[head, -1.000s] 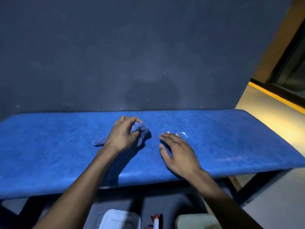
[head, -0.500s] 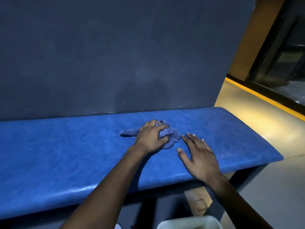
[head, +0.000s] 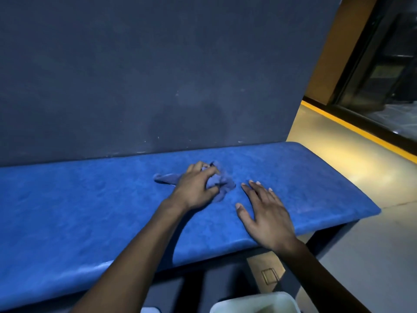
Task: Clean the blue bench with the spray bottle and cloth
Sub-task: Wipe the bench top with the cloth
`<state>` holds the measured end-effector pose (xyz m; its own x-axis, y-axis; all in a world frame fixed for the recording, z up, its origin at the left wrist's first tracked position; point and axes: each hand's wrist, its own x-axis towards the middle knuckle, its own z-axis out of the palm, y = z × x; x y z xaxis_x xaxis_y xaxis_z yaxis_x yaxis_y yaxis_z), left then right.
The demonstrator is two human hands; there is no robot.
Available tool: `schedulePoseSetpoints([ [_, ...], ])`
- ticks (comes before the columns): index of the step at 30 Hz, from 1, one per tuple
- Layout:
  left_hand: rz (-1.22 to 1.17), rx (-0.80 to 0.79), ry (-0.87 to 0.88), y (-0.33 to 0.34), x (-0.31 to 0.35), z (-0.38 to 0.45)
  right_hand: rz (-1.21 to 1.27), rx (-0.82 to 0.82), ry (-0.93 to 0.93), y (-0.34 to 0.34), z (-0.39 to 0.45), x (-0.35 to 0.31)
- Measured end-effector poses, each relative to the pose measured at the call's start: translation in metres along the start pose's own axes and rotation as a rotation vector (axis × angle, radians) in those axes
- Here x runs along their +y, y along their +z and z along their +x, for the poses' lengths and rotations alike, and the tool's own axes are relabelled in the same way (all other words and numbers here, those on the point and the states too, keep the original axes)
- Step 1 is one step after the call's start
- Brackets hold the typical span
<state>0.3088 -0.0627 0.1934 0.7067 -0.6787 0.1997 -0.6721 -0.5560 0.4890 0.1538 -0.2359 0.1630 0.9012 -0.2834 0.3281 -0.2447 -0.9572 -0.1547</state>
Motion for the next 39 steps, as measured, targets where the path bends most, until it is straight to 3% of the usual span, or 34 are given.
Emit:
schedulePoseSetpoints([
  [4,-0.047,-0.037,0.128,-0.016,-0.015,-0.052,-0.006,0.003,-0.007,0.001,0.000,0.000],
  [8,-0.009,0.032,0.033,-0.025,-0.041,-0.014,-0.006,0.007,0.005,0.002,0.001,-0.002],
  [13,0.006,0.061,-0.061,0.000,-0.011,0.032,0.002,0.019,0.004,0.002,0.000,-0.002],
  [18,-0.102,-0.040,0.154,-0.007,-0.005,-0.048,-0.007,0.026,-0.001,0.003,0.000,-0.001],
  [20,-0.105,-0.038,0.164,-0.016,-0.020,-0.056,-0.007,0.024,0.011,0.004,0.000,-0.002],
  [26,-0.026,0.102,-0.077,0.001,-0.024,0.031,0.000,0.043,0.008,0.004,-0.001,-0.003],
  [30,-0.071,0.038,0.118,0.003,0.001,-0.011,-0.011,0.033,0.006,0.004,-0.002,-0.001],
  [33,-0.082,-0.045,0.246,-0.018,-0.017,-0.053,0.000,0.045,0.006,0.005,-0.002,-0.002],
  [35,0.068,-0.012,0.120,-0.031,-0.038,-0.049,0.000,0.039,0.007,0.006,-0.001,-0.003],
  [37,0.310,0.055,-0.163,-0.034,-0.044,-0.027,-0.001,0.039,0.006,0.006,0.000,-0.002],
  [39,0.377,0.088,-0.380,-0.023,-0.030,-0.004,0.004,0.039,0.005,0.006,-0.001,-0.002],
])
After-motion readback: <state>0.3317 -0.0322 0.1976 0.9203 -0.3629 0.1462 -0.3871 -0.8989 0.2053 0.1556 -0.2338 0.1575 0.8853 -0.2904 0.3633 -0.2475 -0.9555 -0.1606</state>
